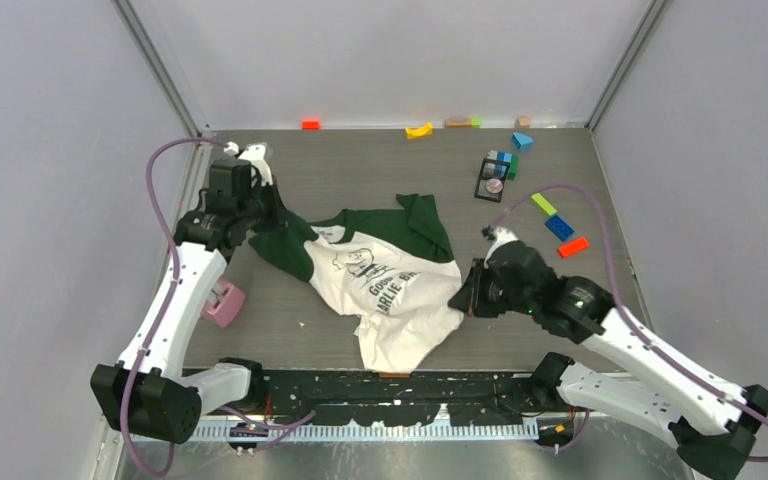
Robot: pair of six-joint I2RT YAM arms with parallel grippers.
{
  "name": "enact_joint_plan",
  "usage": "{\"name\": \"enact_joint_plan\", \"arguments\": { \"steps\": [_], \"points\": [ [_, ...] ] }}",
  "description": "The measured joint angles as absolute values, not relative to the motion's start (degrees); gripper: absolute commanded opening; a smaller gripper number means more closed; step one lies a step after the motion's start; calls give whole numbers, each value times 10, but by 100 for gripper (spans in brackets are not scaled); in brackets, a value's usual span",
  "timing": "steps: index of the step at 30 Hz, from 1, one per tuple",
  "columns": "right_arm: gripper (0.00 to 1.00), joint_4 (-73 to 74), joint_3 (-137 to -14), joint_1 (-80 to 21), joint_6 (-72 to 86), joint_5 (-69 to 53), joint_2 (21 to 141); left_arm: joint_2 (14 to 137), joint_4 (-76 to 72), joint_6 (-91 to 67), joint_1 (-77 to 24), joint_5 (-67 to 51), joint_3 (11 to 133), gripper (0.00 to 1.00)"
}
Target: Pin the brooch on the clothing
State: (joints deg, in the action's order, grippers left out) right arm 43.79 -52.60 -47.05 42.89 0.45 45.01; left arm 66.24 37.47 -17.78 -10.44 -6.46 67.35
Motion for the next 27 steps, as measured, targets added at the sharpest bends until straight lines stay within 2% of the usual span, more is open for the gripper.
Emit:
{"name": "enact_joint_plan", "arguments": {
  "steps": [1,2,3,4,6,8,11,17,22,27],
  "points": [
    [17,449,-494,-470,446,-7,450,660,385,-170,-104,-57,670,0],
    [35,460,-462,-470,463,-16,455,656,392,-161,-104,-44,662,0],
    [46,475,-436,-470,479,-22,461,651,399,-154,-104,-29,652,0],
    [68,490,-419,-470,491,-25,462,647,404,-147,-104,-13,642,0],
    [86,531,-404,-470,504,-23,460,642,412,-138,-104,15,625,0],
    [97,549,-416,-470,497,-3,462,641,420,-127,-104,43,611,0],
    [99,562,-492,-470,463,58,521,641,427,-116,-104,74,605,0],
    [97,470,-716,-454,321,180,761,660,431,-100,-104,125,604,0],
    [91,372,-801,-407,212,160,943,674,432,-98,-104,136,590,0],
    [90,341,-902,-356,158,154,1101,676,432,-97,-104,140,587,0]
  ]
}}
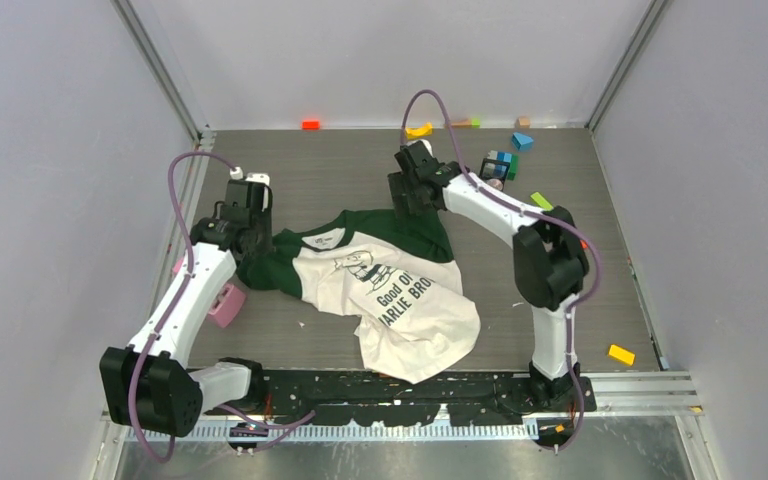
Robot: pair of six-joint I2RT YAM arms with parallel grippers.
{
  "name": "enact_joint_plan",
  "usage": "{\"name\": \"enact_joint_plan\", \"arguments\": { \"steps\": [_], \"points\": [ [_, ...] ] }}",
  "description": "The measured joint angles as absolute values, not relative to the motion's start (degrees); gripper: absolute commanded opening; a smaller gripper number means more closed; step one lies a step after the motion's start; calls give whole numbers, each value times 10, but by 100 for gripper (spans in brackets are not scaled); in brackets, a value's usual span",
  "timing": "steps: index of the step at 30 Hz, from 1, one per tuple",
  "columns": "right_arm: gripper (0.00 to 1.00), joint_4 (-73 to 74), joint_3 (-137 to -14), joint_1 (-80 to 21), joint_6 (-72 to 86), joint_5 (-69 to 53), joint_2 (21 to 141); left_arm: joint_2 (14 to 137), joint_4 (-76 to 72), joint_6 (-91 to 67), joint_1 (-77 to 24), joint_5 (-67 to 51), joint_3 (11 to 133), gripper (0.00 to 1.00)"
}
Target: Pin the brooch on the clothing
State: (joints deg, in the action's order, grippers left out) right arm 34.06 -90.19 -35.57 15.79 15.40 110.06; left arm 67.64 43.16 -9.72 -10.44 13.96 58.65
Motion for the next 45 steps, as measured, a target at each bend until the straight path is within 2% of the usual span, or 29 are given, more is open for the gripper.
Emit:
{"name": "enact_joint_plan", "arguments": {
  "steps": [4,6,7,8,9,10,12,14,21,23,24,25,26,28,29,33,38,42,45],
  "points": [
    [86,336,-974,-337,128,187,1195,678,432,-97,-104,139,587,0],
    [76,336,-1004,-335,115,202,1234,678,431,-96,-104,139,587,0],
    [60,335,-1014,-335,109,208,1247,678,432,-96,-104,139,587,0],
    [50,336,-1026,-335,105,214,1262,678,431,-96,-104,139,587,0],
    [30,337,-1037,-335,98,219,1276,678,432,-96,-104,140,587,0],
    [17,337,-1046,-333,95,223,1287,678,432,-96,-104,140,587,0],
    [3,341,-1050,-331,94,230,1295,678,432,-95,-104,144,587,0],
    [1,346,-1047,-329,90,246,1290,678,432,-94,-104,153,587,0],
    [1,361,-924,-306,112,352,1161,678,432,-87,-104,185,584,0],
    [14,371,-874,-287,128,378,1102,678,433,-85,-104,191,583,0],
    [35,373,-851,-275,137,391,1076,678,434,-85,-104,194,582,0],
    [44,377,-832,-263,146,402,1054,678,434,-85,-104,196,582,0],
    [57,380,-818,-253,154,413,1040,678,434,-85,-104,198,582,0],
    [69,393,-811,-234,162,432,1034,678,434,-84,-104,201,582,0],
    [72,394,-811,-229,166,435,1038,678,434,-84,-104,203,582,0],
    [78,388,-813,-236,164,378,1049,679,434,-83,-104,205,582,0],
    [79,341,-848,-254,136,196,1066,679,434,-82,-104,206,578,0],
    [79,297,-908,-264,114,76,1126,679,434,-82,-104,210,578,0],
    [80,279,-954,-276,99,34,1188,679,434,-81,-104,210,578,0]
  ]
}}
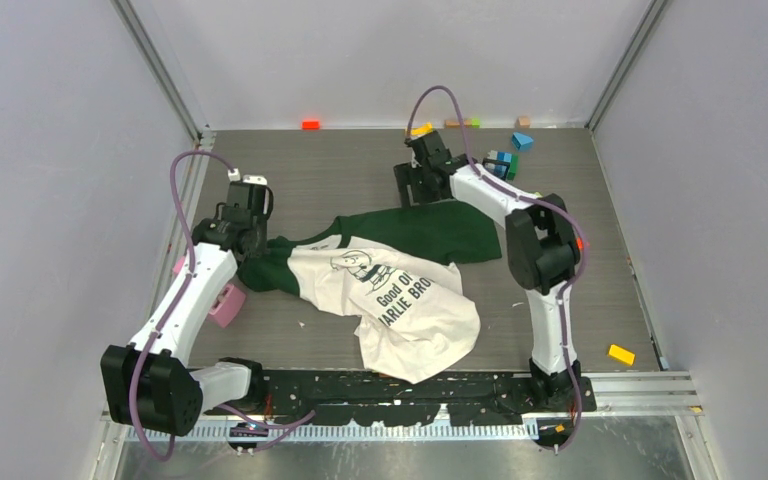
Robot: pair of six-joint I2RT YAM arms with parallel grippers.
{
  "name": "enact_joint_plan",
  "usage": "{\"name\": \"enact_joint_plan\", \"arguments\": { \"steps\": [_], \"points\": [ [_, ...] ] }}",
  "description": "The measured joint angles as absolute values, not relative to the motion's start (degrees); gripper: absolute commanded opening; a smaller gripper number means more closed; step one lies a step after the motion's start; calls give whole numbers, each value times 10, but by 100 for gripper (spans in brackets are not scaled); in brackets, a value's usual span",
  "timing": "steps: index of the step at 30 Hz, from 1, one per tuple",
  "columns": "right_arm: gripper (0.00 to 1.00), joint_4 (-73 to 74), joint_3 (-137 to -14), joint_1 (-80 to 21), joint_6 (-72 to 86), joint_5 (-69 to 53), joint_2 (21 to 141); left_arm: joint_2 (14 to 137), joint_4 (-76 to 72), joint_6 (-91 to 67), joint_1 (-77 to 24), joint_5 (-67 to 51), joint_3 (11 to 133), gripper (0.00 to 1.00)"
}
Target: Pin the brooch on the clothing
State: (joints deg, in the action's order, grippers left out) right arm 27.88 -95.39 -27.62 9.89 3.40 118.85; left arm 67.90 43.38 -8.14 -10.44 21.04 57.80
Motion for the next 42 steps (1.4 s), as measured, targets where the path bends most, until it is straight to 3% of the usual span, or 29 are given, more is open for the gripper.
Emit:
{"name": "enact_joint_plan", "arguments": {
  "steps": [7,12,16,19,22,26,35,42],
  "points": [
    [82,275,-1020,-299,65,8,1294,679,434,-81,-104,210,578,0],
    [82,274,-1033,-311,57,13,1297,679,434,-81,-104,210,578,0],
    [76,274,-1033,-323,55,33,1306,679,434,-80,-104,211,578,0],
    [65,270,-1033,-327,54,46,1309,679,434,-79,-104,213,578,0],
    [35,264,-1031,-329,57,49,1309,679,434,-78,-104,217,578,0],
    [3,248,-1025,-331,64,55,1309,679,434,-74,-104,219,578,0],
    [1,290,-1026,-324,88,100,1273,671,437,-70,-105,240,594,0],
    [1,356,-1108,-286,89,109,1112,643,458,-55,-108,300,763,0]
  ]
}}
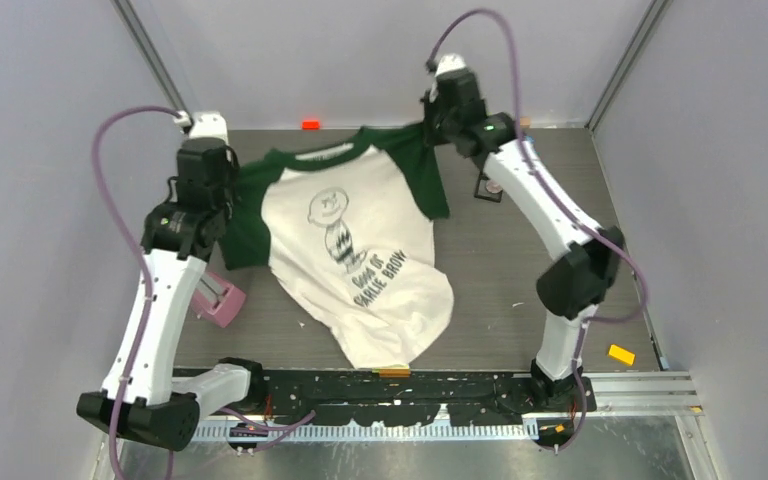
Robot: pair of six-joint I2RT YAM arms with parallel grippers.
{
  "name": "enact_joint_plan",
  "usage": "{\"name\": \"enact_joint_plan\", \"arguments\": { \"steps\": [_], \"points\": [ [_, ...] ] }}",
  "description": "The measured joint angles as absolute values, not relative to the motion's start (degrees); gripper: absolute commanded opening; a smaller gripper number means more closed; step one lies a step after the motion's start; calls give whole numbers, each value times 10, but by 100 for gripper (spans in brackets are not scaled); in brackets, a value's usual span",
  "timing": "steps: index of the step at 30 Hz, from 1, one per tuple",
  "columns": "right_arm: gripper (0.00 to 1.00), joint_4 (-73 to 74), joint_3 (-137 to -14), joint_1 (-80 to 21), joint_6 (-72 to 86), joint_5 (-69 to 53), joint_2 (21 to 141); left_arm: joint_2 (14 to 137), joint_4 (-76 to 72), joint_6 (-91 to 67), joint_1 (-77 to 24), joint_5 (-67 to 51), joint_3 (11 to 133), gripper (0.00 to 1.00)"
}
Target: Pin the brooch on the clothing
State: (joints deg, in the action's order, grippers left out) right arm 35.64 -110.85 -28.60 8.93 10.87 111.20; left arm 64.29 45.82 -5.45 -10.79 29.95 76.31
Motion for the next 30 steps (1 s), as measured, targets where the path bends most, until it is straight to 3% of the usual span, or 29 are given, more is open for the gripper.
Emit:
{"name": "enact_joint_plan", "arguments": {
  "steps": [6,14,23,30],
  "points": [
    [1,348,-1217,-286,62,102,923,606,452,-18,-109,265,958,0],
    [1,292,-1181,-288,46,-1,717,577,466,3,-111,136,1159,0],
    [0,254,-1125,-284,43,-83,636,573,516,-11,-111,57,1290,0],
    [0,236,-1089,-283,17,-18,642,588,517,-26,-110,48,1257,0]
  ]
}}
